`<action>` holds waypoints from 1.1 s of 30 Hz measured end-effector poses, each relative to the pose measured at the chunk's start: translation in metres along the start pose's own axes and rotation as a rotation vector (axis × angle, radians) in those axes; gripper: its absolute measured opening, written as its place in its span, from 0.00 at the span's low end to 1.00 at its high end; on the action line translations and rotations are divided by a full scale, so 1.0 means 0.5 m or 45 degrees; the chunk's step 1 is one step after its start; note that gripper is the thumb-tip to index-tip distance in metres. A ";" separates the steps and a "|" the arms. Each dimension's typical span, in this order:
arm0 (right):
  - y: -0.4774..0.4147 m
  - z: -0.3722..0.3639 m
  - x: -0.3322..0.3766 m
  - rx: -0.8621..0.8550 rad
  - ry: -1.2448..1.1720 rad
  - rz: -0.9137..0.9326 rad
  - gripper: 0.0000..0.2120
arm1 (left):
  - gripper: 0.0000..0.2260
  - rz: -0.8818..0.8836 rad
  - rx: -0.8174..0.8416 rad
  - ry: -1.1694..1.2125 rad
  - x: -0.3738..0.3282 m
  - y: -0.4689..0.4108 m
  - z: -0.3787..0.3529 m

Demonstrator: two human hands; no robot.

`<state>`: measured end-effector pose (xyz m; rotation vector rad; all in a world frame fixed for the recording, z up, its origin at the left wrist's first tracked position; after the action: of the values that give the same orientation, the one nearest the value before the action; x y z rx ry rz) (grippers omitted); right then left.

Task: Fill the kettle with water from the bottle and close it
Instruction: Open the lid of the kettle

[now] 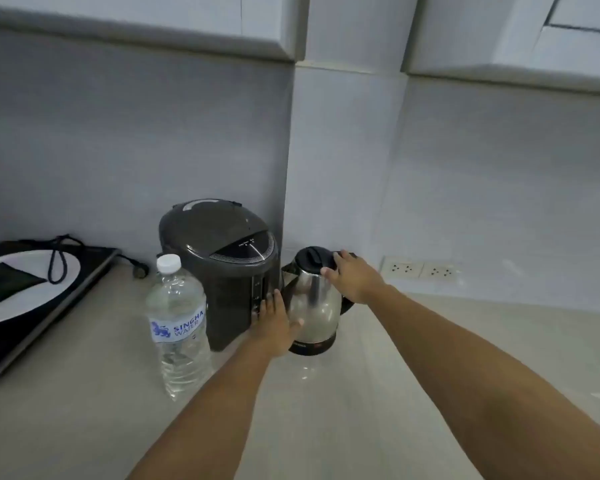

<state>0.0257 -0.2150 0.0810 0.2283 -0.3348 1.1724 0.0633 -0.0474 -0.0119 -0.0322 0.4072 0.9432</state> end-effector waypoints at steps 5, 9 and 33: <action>-0.049 -0.004 0.018 -0.148 0.023 0.073 0.32 | 0.46 0.064 -0.011 0.248 0.000 -0.041 -0.010; -0.070 -0.011 0.023 -0.223 -0.103 0.118 0.30 | 0.55 0.067 -0.050 0.418 -0.024 -0.066 -0.014; -0.070 0.001 0.028 -0.511 -0.075 0.418 0.25 | 0.51 0.078 -0.214 0.455 0.012 -0.086 -0.056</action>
<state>0.0630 -0.2165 0.0868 -0.1499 -0.6683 1.3929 0.0914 -0.0742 -0.0465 -0.3466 0.6602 1.0328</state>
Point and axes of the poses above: each hand's wrist, its own y-axis away from the middle knuckle, its own z-axis out of the back of the hand, x = y × z, the point moved 8 cm from there along -y, towards the middle knuckle, and after that the axes turned 10 degrees about -y, right-handed, at the moved point
